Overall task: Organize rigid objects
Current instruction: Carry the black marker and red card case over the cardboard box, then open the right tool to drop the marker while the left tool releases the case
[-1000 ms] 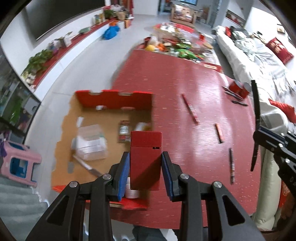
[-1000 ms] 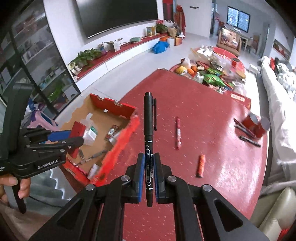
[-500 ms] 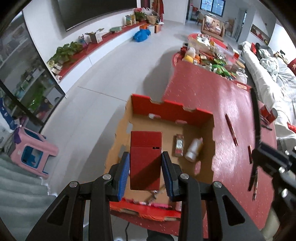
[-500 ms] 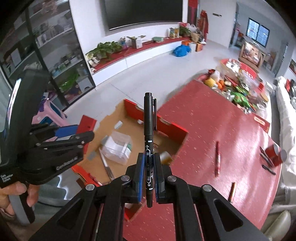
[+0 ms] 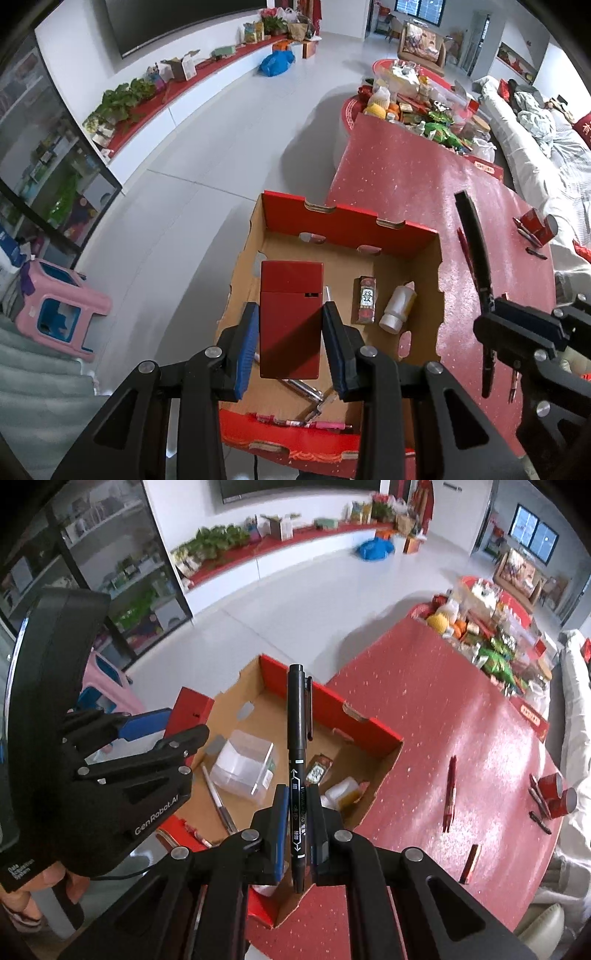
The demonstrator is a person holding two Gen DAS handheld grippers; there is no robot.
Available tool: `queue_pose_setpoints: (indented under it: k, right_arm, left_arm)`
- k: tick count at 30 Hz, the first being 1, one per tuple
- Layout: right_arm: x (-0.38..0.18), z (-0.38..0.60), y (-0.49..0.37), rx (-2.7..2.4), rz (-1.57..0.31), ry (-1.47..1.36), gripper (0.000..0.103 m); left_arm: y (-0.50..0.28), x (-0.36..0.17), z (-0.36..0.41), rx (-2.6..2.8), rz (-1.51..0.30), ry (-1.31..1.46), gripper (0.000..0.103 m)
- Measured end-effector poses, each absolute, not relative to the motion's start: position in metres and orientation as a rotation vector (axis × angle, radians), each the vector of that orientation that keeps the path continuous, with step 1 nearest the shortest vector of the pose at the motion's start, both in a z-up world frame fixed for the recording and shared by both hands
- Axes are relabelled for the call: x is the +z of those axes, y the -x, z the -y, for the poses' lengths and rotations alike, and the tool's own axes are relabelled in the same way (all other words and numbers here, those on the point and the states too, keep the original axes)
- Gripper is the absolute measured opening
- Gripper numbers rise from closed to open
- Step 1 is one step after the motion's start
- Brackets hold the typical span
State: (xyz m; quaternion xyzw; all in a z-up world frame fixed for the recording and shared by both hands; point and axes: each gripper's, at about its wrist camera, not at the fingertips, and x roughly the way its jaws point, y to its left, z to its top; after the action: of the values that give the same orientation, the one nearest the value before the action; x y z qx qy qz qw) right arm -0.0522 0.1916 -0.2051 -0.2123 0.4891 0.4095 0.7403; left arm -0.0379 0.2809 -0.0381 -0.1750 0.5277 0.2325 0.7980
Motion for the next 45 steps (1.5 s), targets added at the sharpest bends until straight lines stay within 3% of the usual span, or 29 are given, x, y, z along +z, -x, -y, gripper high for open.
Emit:
queue_pose_setpoints:
  k: [12, 34, 36, 38, 40, 42, 43, 44, 45]
  right_arm:
    - [-0.248, -0.214, 0.009, 0.826, -1.27, 0.398, 0.01]
    - [-0.294, -0.223, -0.004, 0.789, -1.411, 0.39, 0.01]
    - [-0.301, -0.223, -0.004, 0.785, -1.432, 0.382, 0.01]
    - [-0.306, -0.222, -0.005, 0.778, -1.447, 0.379, 0.01]
    - [-0.31, -0.22, -0.005, 0.768, -1.459, 0.375, 0.013]
    - [-0.31, -0.214, -0.007, 0.759, -1.468, 0.361, 0.03]
    - [-0.31, -0.21, -0.008, 0.742, -1.465, 0.362, 0.051]
    - [-0.308, -0.204, -0.01, 0.712, -1.456, 0.364, 0.08]
    - [-0.305, -0.195, -0.013, 0.688, -1.44, 0.347, 0.092]
  left_arm:
    - [-0.004, -0.075, -0.296, 0.485, -1.213, 0.401, 0.036]
    - [-0.031, -0.126, -0.295, 0.428, -1.384, 0.401, 0.037]
    - [-0.031, -0.131, -0.294, 0.414, -1.407, 0.39, 0.043]
    - [-0.031, -0.132, -0.291, 0.417, -1.414, 0.363, 0.067]
    - [-0.028, -0.131, -0.291, 0.433, -1.405, 0.336, 0.081]
    - [-0.025, -0.13, -0.293, 0.442, -1.407, 0.348, 0.085]
    - [-0.023, -0.13, -0.297, 0.446, -1.415, 0.365, 0.088]
    - [-0.02, -0.13, -0.301, 0.445, -1.413, 0.393, 0.092]
    - [-0.017, -0.13, -0.303, 0.44, -1.406, 0.417, 0.092]
